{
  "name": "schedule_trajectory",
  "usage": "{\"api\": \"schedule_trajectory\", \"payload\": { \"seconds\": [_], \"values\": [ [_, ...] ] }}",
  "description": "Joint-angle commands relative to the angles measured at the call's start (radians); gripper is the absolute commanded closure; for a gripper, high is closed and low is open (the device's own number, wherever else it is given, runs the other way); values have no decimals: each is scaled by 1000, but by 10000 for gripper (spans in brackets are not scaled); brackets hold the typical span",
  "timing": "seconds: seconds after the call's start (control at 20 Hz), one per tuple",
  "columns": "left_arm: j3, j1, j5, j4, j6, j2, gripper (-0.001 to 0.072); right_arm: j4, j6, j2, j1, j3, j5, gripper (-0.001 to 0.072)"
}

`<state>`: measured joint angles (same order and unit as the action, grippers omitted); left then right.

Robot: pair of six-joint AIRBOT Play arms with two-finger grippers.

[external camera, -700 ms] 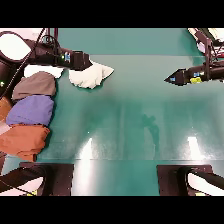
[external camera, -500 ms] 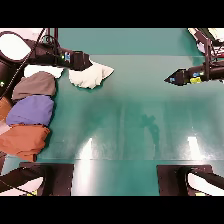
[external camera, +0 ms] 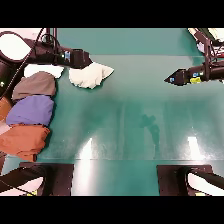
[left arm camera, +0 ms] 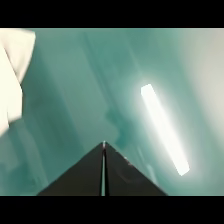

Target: Fold the shirts.

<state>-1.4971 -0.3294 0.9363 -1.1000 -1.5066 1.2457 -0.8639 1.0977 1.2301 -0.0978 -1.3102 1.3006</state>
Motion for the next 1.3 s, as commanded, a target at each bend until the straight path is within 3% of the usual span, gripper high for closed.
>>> {"api": "schedule_trajectory", "payload": {
  "seconds": [0.0,0.05,0.15,0.3,0.55,0.8,0.95,1.0,1.1,1.25],
  "values": [
    [2,0,-132,-108,46,8,256,1,1,1,-1,-1,-11,697],
    [2,4,-158,-171,12,23,129,2,1,1,-2,-1,-18,697],
    [5,34,-161,-294,-77,78,127,3,0,1,-6,-1,-17,697],
    [5,130,-139,-295,-141,219,126,8,1,0,-6,-1,-5,697],
    [5,214,-145,-188,-143,454,126,7,1,0,-6,-1,17,697],
    [4,214,-201,-177,-143,520,134,8,1,1,-6,-1,16,697],
    [-19,214,-184,-176,-143,517,609,8,1,0,-6,-1,16,697],
    [-35,214,-171,-176,-143,513,684,8,1,0,-6,-1,16,697],
    [-98,214,-110,-176,-142,494,685,7,1,-3,-6,-14,18,698],
    [-251,212,-29,-166,-59,393,685,7,1,-18,-6,-130,17,697]
  ]
}}
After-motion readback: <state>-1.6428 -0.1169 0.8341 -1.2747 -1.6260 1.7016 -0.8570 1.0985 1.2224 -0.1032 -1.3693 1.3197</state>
